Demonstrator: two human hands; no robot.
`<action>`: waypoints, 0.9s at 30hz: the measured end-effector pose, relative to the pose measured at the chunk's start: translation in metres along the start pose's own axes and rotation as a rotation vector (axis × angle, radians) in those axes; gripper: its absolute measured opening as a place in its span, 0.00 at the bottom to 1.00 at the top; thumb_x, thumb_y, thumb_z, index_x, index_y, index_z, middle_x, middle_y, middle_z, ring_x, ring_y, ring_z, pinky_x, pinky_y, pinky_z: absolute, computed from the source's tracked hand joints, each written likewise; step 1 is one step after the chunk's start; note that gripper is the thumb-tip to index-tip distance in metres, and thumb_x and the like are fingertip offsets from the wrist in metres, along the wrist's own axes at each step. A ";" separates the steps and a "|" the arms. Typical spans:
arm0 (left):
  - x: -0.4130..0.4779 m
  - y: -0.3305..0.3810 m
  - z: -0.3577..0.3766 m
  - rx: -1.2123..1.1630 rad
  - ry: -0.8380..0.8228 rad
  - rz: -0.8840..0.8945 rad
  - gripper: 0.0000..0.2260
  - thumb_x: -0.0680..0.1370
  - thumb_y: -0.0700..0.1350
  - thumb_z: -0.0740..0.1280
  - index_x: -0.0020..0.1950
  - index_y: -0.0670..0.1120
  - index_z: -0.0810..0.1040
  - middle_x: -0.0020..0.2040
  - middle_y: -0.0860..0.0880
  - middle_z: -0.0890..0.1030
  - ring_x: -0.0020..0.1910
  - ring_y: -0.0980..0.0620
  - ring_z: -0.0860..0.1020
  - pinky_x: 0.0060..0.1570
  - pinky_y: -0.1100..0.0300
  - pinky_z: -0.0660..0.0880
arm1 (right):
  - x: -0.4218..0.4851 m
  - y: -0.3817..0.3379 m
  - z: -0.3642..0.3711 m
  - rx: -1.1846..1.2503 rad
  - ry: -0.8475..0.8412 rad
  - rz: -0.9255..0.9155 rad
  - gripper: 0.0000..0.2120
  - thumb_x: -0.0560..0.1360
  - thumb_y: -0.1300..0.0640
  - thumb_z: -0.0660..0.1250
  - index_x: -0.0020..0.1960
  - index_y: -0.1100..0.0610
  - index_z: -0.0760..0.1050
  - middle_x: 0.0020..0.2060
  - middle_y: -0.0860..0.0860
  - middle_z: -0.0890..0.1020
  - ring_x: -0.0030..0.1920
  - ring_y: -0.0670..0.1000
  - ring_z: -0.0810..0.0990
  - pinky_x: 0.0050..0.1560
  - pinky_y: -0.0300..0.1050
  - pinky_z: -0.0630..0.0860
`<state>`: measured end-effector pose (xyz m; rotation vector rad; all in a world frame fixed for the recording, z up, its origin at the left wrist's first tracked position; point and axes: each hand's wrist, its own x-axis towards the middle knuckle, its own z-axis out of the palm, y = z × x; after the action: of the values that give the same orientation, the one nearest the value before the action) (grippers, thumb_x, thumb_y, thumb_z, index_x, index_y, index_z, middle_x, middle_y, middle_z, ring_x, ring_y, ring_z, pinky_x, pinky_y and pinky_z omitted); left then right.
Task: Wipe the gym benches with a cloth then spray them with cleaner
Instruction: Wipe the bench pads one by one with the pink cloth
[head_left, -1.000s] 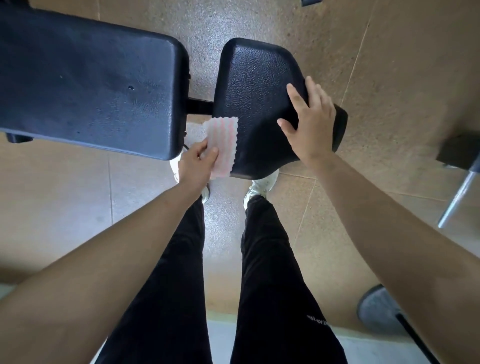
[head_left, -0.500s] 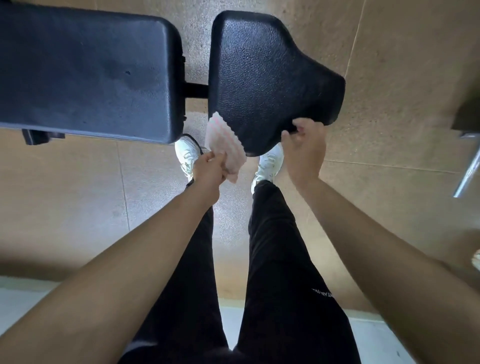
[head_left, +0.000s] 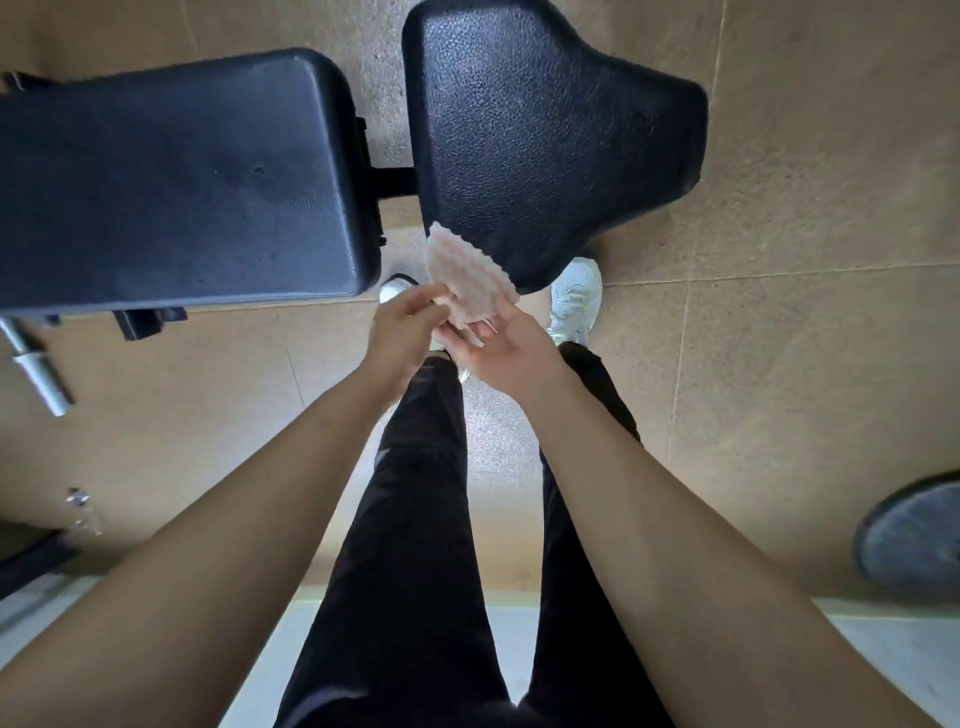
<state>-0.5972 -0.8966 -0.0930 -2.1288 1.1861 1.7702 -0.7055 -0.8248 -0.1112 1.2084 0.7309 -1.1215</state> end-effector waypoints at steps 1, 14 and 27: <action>0.003 0.001 -0.004 0.005 0.039 0.028 0.11 0.79 0.37 0.68 0.59 0.45 0.84 0.52 0.52 0.83 0.44 0.63 0.80 0.50 0.64 0.76 | 0.002 -0.001 0.001 0.040 0.019 -0.004 0.14 0.80 0.60 0.69 0.63 0.65 0.77 0.64 0.59 0.79 0.67 0.60 0.77 0.60 0.59 0.81; 0.017 0.026 0.027 0.147 0.081 0.212 0.27 0.74 0.44 0.67 0.74 0.52 0.73 0.68 0.52 0.75 0.62 0.52 0.77 0.70 0.51 0.72 | -0.017 -0.072 -0.015 -0.104 0.237 -0.170 0.09 0.80 0.60 0.69 0.58 0.63 0.76 0.54 0.55 0.81 0.61 0.53 0.79 0.50 0.48 0.84; 0.009 0.017 0.048 0.376 0.155 0.251 0.32 0.78 0.42 0.70 0.81 0.49 0.64 0.80 0.50 0.63 0.78 0.52 0.62 0.68 0.73 0.51 | -0.031 -0.184 -0.015 -0.277 0.141 -0.508 0.09 0.82 0.61 0.64 0.60 0.63 0.76 0.37 0.53 0.86 0.45 0.53 0.84 0.59 0.47 0.78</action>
<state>-0.6451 -0.8867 -0.1092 -1.9886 1.7347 1.3391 -0.8868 -0.7966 -0.1500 0.8918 1.3064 -1.2986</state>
